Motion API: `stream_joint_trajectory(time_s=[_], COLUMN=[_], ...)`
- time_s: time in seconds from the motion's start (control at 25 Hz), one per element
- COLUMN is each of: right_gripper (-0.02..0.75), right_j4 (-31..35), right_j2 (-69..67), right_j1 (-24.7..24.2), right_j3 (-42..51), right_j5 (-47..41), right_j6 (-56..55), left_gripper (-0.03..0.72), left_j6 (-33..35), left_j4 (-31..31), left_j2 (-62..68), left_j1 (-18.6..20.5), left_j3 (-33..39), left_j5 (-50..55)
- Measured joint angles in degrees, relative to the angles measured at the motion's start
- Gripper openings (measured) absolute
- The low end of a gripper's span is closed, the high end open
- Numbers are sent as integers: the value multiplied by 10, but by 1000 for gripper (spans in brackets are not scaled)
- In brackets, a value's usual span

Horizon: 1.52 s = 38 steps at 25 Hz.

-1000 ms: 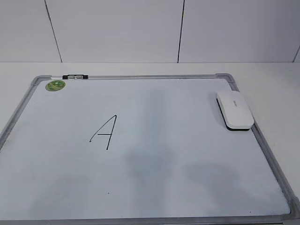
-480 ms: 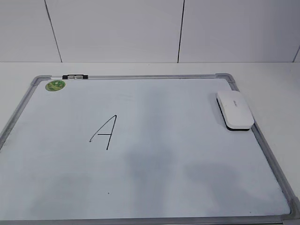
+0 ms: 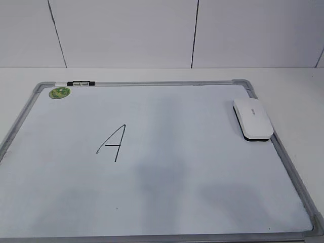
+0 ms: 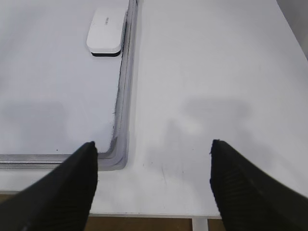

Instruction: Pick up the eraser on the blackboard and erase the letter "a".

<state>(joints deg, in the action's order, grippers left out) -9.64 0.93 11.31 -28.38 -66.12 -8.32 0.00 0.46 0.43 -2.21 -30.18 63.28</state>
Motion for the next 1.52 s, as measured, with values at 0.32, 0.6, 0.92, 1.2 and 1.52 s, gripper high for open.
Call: stream_joint_trajectory(time_s=[0.32,0.6,0.92,1.2,1.52], right_gripper=[569,569,569,569,569], right_j4=[-1,-1,-1,-1,-1], right_j2=[1,1,1,1,1], right_j1=[-18,-79,-141,-158,-158], right_j3=[0,0,0,0,0], right_j5=[0,0,0,0,0], right_j6=[0,0,0,0,0], left_gripper=[236,236,236,236,236], left_j6=[0,0,0,0,-3], left_j4=[0,0,0,0,0], left_j2=[0,0,0,0,0], left_j1=[1,25,79,98,98], left_j3=[0,0,0,0,0], left_j5=[0,0,0,0,0])
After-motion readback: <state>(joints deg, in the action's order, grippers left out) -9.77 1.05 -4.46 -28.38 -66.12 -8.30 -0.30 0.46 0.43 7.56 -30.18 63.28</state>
